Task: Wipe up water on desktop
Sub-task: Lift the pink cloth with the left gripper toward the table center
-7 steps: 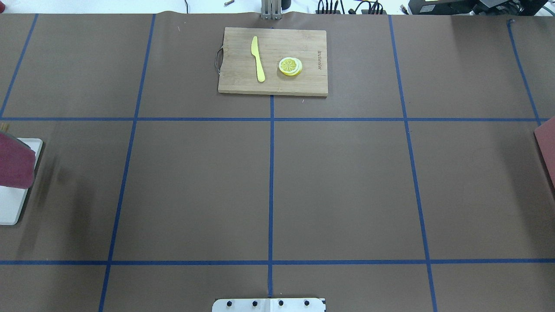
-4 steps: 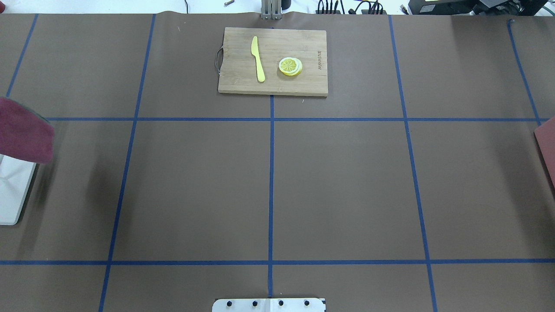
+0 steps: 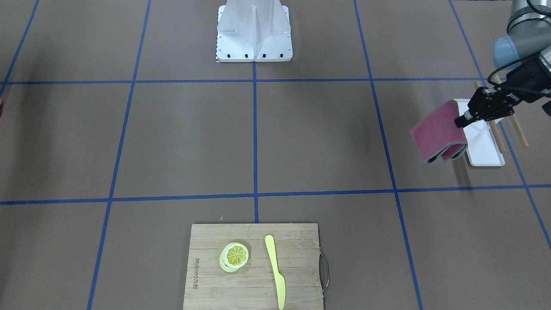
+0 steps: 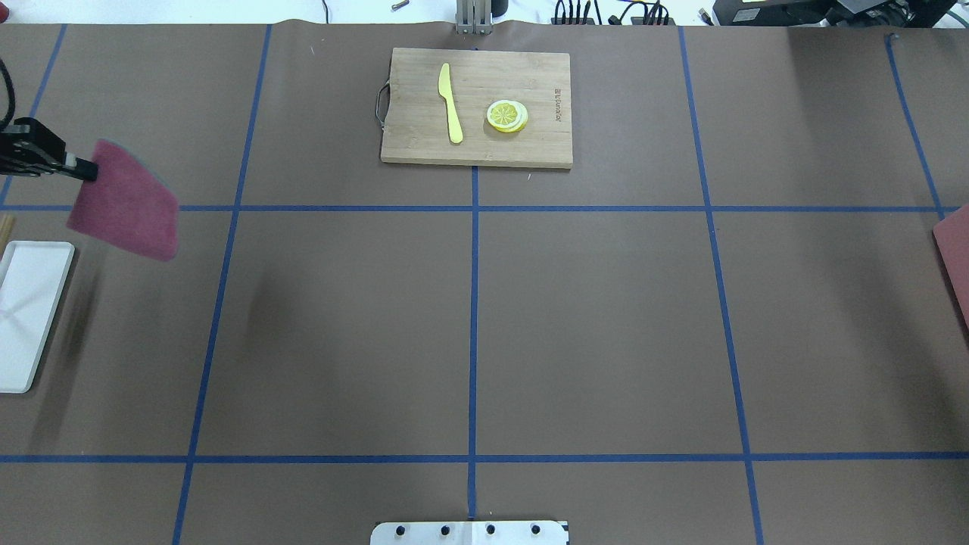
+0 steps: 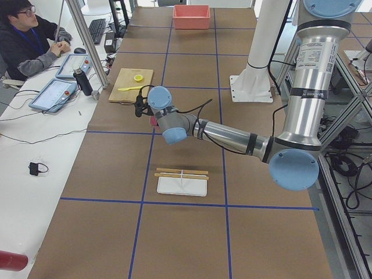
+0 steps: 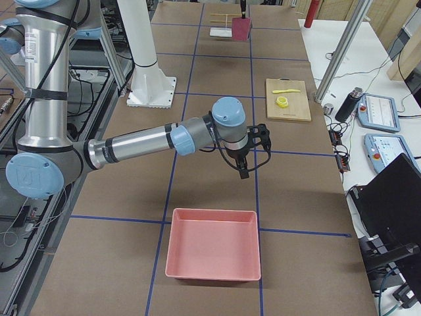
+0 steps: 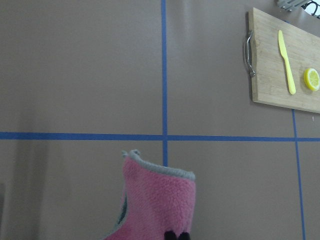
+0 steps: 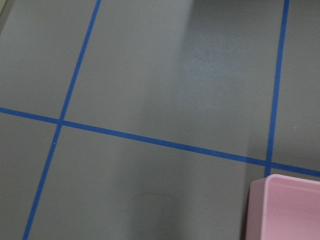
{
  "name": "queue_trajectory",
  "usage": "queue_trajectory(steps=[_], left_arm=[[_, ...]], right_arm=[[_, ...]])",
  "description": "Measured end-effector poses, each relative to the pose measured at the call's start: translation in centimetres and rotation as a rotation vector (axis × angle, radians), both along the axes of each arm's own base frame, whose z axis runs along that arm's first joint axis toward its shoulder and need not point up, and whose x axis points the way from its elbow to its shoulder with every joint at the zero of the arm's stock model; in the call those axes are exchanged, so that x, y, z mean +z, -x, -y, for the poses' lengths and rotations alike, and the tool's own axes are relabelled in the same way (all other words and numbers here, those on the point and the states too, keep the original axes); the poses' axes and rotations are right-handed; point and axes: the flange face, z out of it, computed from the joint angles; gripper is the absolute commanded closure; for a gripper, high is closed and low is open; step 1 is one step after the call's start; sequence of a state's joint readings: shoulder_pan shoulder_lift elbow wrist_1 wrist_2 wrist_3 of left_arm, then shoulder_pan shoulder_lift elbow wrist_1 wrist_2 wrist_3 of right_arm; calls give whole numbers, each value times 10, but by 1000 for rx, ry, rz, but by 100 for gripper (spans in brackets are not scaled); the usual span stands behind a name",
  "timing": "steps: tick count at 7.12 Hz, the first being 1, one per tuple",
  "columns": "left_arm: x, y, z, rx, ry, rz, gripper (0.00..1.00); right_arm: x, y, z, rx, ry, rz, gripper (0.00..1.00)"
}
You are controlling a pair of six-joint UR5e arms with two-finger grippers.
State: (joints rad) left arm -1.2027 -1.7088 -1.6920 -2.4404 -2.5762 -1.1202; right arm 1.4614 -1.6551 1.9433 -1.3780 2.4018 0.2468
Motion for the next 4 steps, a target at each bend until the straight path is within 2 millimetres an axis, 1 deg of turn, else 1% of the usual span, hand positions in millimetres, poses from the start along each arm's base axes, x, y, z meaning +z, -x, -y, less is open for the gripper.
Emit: queue_trajectory(steps=[1, 2, 3, 4], left_arm=[[-25, -26, 2, 0, 5, -14, 100], [-52, -58, 2, -3, 14, -32, 100], [-79, -95, 1, -9, 22, -50, 100], [-102, -128, -4, -11, 26, -67, 100]], right_arm=[[-17, 19, 1, 23, 20, 35, 0], [-30, 35, 1, 48, 34, 76, 0], [-40, 51, -1, 68, 47, 118, 0], [-50, 68, -4, 79, 59, 161, 0]])
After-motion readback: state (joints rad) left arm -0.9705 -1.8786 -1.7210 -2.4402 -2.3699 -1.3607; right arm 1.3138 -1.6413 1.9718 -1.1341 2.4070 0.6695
